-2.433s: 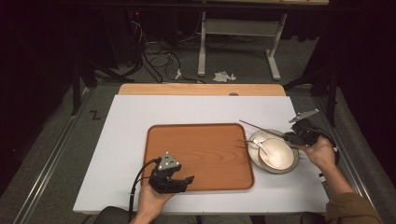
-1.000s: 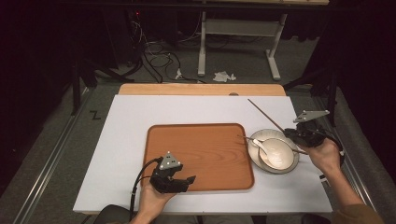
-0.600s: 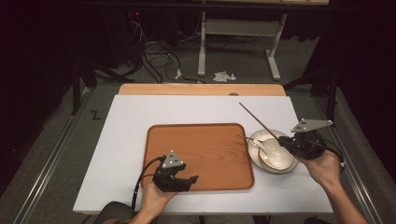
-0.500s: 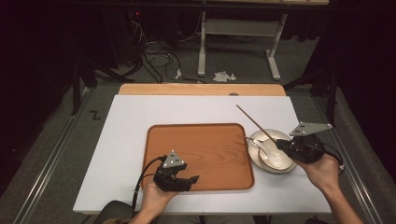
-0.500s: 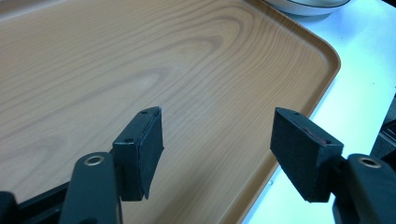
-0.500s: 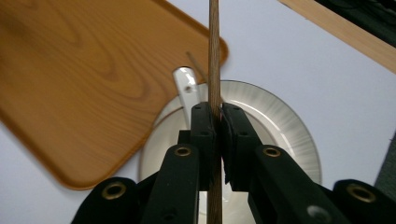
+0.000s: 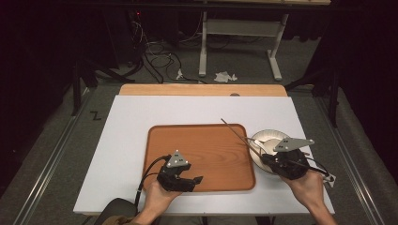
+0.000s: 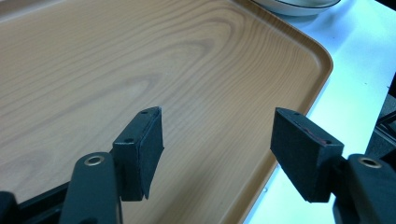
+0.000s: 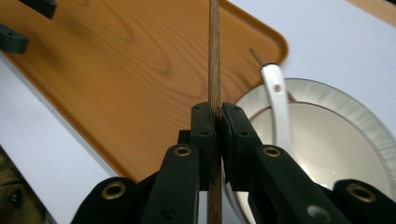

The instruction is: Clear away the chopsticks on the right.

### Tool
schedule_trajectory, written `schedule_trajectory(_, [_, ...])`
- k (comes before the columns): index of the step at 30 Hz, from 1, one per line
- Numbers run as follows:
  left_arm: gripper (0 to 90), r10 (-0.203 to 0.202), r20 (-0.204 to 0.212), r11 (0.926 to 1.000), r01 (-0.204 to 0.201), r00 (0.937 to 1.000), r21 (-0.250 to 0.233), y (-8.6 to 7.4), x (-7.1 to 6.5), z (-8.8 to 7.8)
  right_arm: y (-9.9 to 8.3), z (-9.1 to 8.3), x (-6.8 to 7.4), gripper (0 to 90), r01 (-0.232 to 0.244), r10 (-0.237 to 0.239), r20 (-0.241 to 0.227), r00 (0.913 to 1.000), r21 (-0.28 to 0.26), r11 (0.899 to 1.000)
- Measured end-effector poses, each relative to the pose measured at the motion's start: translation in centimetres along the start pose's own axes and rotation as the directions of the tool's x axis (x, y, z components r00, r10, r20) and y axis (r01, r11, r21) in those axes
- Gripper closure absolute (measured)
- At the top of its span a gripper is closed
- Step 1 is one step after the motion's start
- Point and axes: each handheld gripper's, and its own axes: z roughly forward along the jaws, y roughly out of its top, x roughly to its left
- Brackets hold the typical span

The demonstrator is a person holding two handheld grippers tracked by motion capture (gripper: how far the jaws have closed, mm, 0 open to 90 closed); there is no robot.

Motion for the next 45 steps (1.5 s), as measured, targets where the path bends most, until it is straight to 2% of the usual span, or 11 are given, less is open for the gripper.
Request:
schedule_trajectory(10, [34.4, 0.0, 0.0, 1.0, 0.0, 1.0, -0.003, 0.0, -0.1, 0.0, 0.0, 2.4, 1.9, 85.0, -0.009, 0.01, -0.033, 0.9994, 0.022, 1.0])
schedule_trajectory(13, [34.4, 0.001, 0.001, 1.0, -0.001, 1.0, -0.004, 0.0, -0.1, 0.0, 0.0, 3.7, 2.6, 85.0, -0.013, 0.014, -0.046, 0.9989, 0.031, 0.999])
schedule_trajectory(18, [34.4, -0.001, 0.001, 1.0, 0.001, 1.0, -0.003, 0.0, -0.1, 0.0, 0.1, 4.9, 3.1, 85.0, -0.005, 0.008, -0.045, 0.999, 0.056, 0.998])
schedule_trajectory(19, [34.4, 0.0, 0.002, 1.0, 0.0, 1.0, -0.003, 0.0, -0.1, 0.1, 0.0, 5.7, 3.3, 85.0, -0.006, 0.009, -0.037, 0.9993, 0.077, 0.997])
schedule_trajectory(25, [34.4, 0.0, 0.001, 1.0, 0.0, 1.0, -0.003, 0.0, -0.1, 0.1, 0.0, 7.6, 3.5, 85.0, -0.005, 0.009, -0.03, 0.9995, 0.117, 0.993])
schedule_trajectory(31, [34.4, 0.003, -0.001, 1.0, -0.003, 1.0, 0.001, 0.0, -0.2, 0.1, 0.1, 8.9, 3.2, 84.9, -0.032, 0.035, -0.023, 0.9991, 0.131, 0.991])
schedule_trajectory(36, [34.4, 0.005, -0.003, 1.0, -0.005, 1.0, 0.004, 0.0, -0.2, 0.1, 0.0, 10.0, 3.1, 84.7, -0.025, 0.029, -0.021, 0.9994, 0.168, 0.986])
schedule_trajectory(39, [34.4, 0.006, -0.003, 1.0, -0.006, 1.0, 0.005, 0.0, -0.2, 0.1, -0.1, 10.4, 3.3, 84.5, -0.037, 0.04, -0.015, 0.9991, 0.184, 0.982])
schedule_trajectory(42, [34.4, 0.008, -0.003, 1.0, -0.008, 1.0, 0.005, 0.0, -0.2, 0.1, -0.1, 10.7, 3.2, 84.4, -0.029, 0.032, -0.012, 0.9994, 0.193, 0.981])
schedule_trajectory(43, [34.4, 0.01, -0.003, 0.9999, -0.01, 0.9999, 0.006, 0.0, -0.2, 0.1, -0.2, 10.8, 3.2, 84.2, -0.042, 0.044, -0.005, 0.999, 0.201, 0.979])
schedule_trajectory(45, [34.4, 0.01, -0.003, 0.9999, -0.01, 0.9999, 0.005, 0.0, -0.2, 0.0, -0.2, 10.9, 3.2, 84.0, -0.033, 0.034, 0.001, 0.9994, 0.199, 0.979])
